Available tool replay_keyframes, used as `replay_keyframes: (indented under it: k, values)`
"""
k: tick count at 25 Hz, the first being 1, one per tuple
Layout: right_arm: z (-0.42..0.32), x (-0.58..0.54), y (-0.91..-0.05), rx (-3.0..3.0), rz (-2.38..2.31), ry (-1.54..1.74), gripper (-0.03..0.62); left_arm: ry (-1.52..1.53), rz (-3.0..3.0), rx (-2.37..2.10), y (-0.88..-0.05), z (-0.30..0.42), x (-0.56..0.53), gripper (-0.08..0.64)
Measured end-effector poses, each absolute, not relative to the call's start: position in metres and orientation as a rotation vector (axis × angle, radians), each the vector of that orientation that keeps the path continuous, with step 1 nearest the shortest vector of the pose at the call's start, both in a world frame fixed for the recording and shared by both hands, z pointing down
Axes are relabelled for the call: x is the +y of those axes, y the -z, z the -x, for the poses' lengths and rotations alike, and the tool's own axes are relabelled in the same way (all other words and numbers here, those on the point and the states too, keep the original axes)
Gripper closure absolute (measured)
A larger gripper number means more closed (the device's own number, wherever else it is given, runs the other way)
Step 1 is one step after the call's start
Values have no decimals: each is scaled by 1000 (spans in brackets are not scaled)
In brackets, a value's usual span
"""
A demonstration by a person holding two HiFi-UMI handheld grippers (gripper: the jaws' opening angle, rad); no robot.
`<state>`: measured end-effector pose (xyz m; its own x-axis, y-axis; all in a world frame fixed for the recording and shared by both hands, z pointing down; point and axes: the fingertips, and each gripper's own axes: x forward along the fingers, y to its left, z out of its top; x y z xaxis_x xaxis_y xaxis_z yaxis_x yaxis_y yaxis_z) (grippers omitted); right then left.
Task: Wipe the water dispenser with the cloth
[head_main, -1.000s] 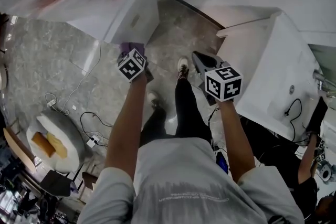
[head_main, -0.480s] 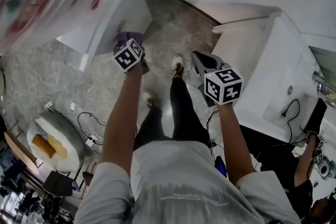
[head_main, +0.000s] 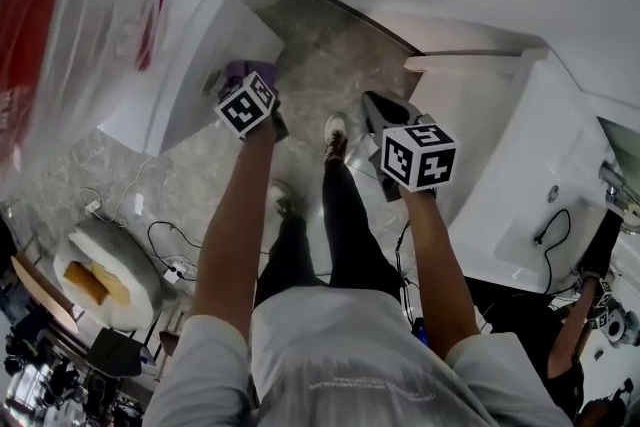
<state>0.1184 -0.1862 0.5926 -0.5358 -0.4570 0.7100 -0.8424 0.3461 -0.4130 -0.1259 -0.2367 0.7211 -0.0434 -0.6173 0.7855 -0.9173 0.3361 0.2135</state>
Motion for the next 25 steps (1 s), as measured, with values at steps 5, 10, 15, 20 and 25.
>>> replay_keyframes:
  k: [5, 10, 15, 20, 25]
  values:
    - [-123, -207, -619, -2095, -1123, -1086, 584, -487, -1383, -1702, -741, 114, -259, 499]
    - [-135, -217, -645, -2050, -1155, -1143, 584, -481, -1404, -1681, -762, 100, -287, 497]
    - [-141, -211, -667, -2012, -1145, -1171, 584, -413, -1353, -1656, -789, 89, -309, 497]
    - [-143, -204, -682, -2002, -1124, -1198, 584, -339, -1260, -1644, -815, 85, -318, 499]
    - [-145, -206, -685, -2010, -1144, -1208, 584, -375, -1344, -1645, -823, 80, -310, 499]
